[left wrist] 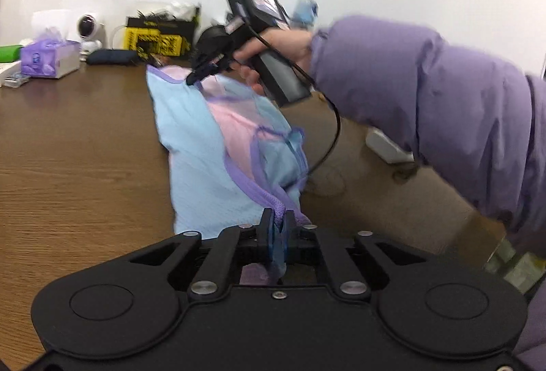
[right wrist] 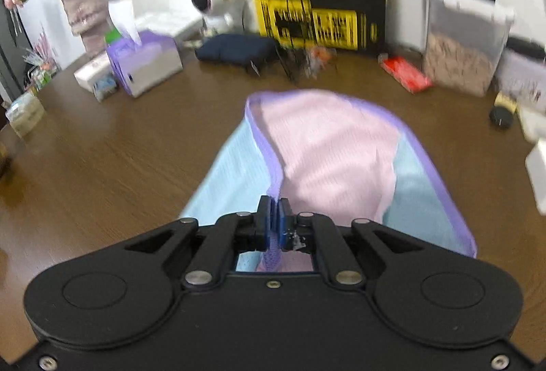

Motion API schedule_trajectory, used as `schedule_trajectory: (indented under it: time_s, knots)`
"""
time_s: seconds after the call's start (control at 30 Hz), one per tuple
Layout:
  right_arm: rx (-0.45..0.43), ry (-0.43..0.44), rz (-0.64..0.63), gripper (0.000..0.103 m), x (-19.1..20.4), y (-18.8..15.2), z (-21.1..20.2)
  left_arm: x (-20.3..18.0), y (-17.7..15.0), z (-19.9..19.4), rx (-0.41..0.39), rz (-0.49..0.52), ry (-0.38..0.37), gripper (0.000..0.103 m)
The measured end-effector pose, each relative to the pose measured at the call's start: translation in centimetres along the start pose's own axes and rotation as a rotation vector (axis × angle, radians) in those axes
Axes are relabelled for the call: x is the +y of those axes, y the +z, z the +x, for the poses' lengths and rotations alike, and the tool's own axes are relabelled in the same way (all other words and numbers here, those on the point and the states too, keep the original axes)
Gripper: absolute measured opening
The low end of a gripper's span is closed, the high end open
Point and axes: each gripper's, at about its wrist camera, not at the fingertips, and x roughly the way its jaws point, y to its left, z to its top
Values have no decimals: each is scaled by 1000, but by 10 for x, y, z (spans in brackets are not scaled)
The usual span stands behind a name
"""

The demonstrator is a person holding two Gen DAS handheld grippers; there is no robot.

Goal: Fold clothes

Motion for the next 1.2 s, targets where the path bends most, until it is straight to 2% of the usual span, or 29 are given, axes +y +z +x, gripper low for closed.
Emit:
schedule_trajectory:
  time_s: [0.03, 0.07, 0.1, 0.17, 0.23, 0.3, 0.33, 0.43, 0.5, 0.53, 0.57, 0.6, 0.8, 0.83, 0.87, 0.9, 0.97, 1.03, 1.2]
  knots:
    - [-15, 0, -6, 38, 0, 2, -4, 1, 0, -5, -6, 8, -5, 64]
    - [-35, 1, -11, 56, 0, 6, -6, 5, 1, -13, -33, 1, -16, 69]
    - [-55, 3, -16, 63, 0, 11, -9, 12, 3, -22, -60, -14, -36, 70]
    - [-95, 5, -25, 67, -1, 21, -14, 33, 7, -40, -119, -70, -66, 79]
    - [-126, 12, -35, 67, 0, 34, -12, 64, 10, -39, -121, -157, 52, 80]
    - [-146, 24, -45, 67, 3, 49, -1, 79, 8, -23, -65, -200, 135, 70]
    - [-142, 36, -58, 67, 6, 56, 9, 87, 7, -12, -27, -224, 173, 59]
    - [-113, 27, -131, 61, 22, 65, 40, 89, 5, 10, 33, -229, 115, 46]
    - [-97, 10, -177, 47, 32, 68, 58, 83, 8, 19, 44, -194, 86, 37]
    - [-85, 0, -192, 33, 35, 70, 67, 79, 9, 23, 54, -175, 85, 23]
    - [-68, -9, -202, 15, 36, 71, 74, 75, 11, 26, 64, -155, 85, 10]
    - [-70, -22, -207, 4, 36, 72, 80, 70, 10, 27, 69, -140, 89, 8]
    - [-131, -68, -156, 5, 26, 70, 96, 56, 2, 23, 59, -108, 113, 8]
    - [-137, -70, -144, 8, 24, 70, 96, 56, 0, 19, 48, -112, 119, 8]
    - [-149, -69, -136, 20, 23, 68, 86, 54, -1, 16, 39, -100, 128, 12]
    - [-162, -67, -129, 28, 22, 66, 75, 52, -2, 13, 30, -86, 138, 16]
    - [-196, -74, -134, 65, 22, 63, 45, 49, -3, 3, -5, -76, 149, 51]
    - [-260, -96, -158, 68, 22, 53, -5, 45, -5, -9, -52, -66, 159, 62]
    - [-349, -117, -184, 71, 22, 10, -141, 40, -6, -30, -108, -92, 223, 62]
